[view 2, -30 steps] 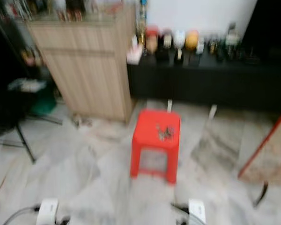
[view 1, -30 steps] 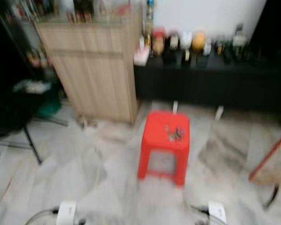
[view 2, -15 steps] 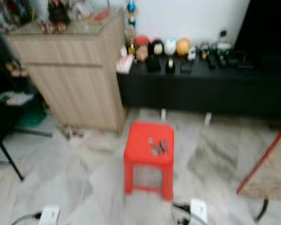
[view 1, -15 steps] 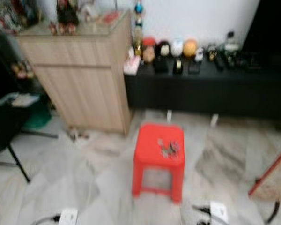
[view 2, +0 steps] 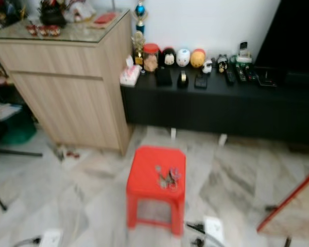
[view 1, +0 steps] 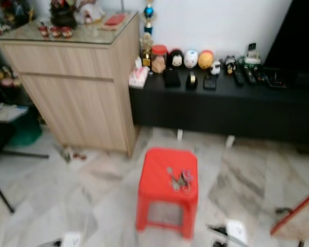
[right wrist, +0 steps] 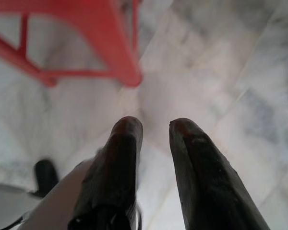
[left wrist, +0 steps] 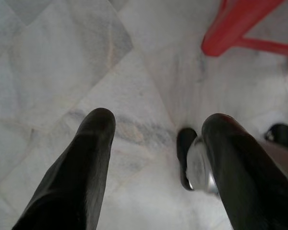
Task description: Hang keys on a hook
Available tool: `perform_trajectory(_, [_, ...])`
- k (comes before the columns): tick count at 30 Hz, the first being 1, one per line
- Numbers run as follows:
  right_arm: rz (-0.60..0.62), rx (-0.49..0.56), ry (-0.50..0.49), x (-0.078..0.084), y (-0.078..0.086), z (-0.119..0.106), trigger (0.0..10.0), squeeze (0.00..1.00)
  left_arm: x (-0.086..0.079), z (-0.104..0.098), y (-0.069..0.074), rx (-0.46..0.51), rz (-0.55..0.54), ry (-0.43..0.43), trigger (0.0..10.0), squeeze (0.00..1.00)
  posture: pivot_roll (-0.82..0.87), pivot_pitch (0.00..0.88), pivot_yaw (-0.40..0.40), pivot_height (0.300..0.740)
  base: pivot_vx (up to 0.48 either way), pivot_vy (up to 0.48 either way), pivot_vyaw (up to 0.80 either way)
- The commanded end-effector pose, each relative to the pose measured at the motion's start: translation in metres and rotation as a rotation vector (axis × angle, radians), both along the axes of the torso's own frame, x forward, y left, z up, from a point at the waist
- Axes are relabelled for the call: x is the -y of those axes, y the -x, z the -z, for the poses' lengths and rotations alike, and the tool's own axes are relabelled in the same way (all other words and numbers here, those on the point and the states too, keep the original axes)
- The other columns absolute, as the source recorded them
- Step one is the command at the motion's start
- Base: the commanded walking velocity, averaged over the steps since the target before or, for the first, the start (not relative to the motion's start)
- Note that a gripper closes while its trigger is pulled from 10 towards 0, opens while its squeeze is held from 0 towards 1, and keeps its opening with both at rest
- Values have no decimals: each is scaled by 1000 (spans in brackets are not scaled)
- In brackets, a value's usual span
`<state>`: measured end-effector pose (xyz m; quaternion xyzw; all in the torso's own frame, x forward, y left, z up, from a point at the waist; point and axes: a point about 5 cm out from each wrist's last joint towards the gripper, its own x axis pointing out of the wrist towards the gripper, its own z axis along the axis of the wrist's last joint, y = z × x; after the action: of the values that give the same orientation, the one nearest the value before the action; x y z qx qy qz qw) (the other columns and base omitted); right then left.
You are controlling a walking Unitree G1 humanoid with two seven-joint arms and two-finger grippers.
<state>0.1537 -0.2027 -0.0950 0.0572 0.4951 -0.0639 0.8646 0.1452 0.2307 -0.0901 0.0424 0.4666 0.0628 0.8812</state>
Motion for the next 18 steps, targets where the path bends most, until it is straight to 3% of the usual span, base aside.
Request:
perform_trajectory(1, [-15,39,-31,-13,-10,-2,10000,0,-12,-1,6,-17,-5,-33,10000,0,0,0,-27,740,345,0,0])
perform_trajectory(5, [-11,51,-26,-13,-10,-3,10000,0,-12,-1,6,-15,-10,-29,10000,0,-8,0,-28,740,306,0,0])
perform_trajectory(15, [-25,147,-23,-12,-17,-8,10000,0,-9,-1,6,38,-84,12,10000,0,-14,0,-31,740,0,0,0])
perform_trajectory(17, [-22,181,-21,-11,-24,-12,10000,0,-9,-1,6,44,-84,12,10000,0,-10,0,-34,740,0,0,0])
perform_trajectory(18, [-23,297,-15,-8,-62,-33,10000,0,-9,-2,5,50,-85,10,10000,0,-11,0,-36,740,0,0,0])
